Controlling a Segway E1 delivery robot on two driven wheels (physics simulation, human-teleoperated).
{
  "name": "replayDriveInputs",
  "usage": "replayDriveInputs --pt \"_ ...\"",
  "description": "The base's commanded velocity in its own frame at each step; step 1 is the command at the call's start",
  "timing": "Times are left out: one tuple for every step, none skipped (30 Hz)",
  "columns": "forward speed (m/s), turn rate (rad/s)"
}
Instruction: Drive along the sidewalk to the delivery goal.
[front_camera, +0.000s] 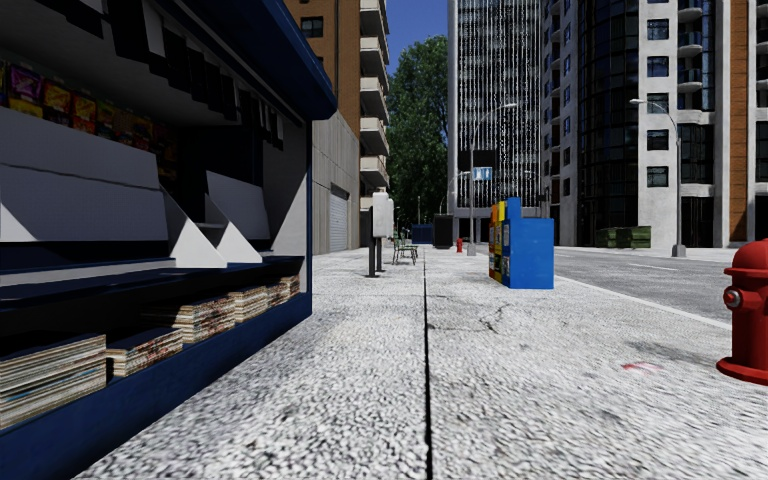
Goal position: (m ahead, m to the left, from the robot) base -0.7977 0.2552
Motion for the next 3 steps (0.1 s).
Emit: replayDriveInputs --pt "0.0 0.0" --pt "0.0 0.0" --pt "0.0 0.0"
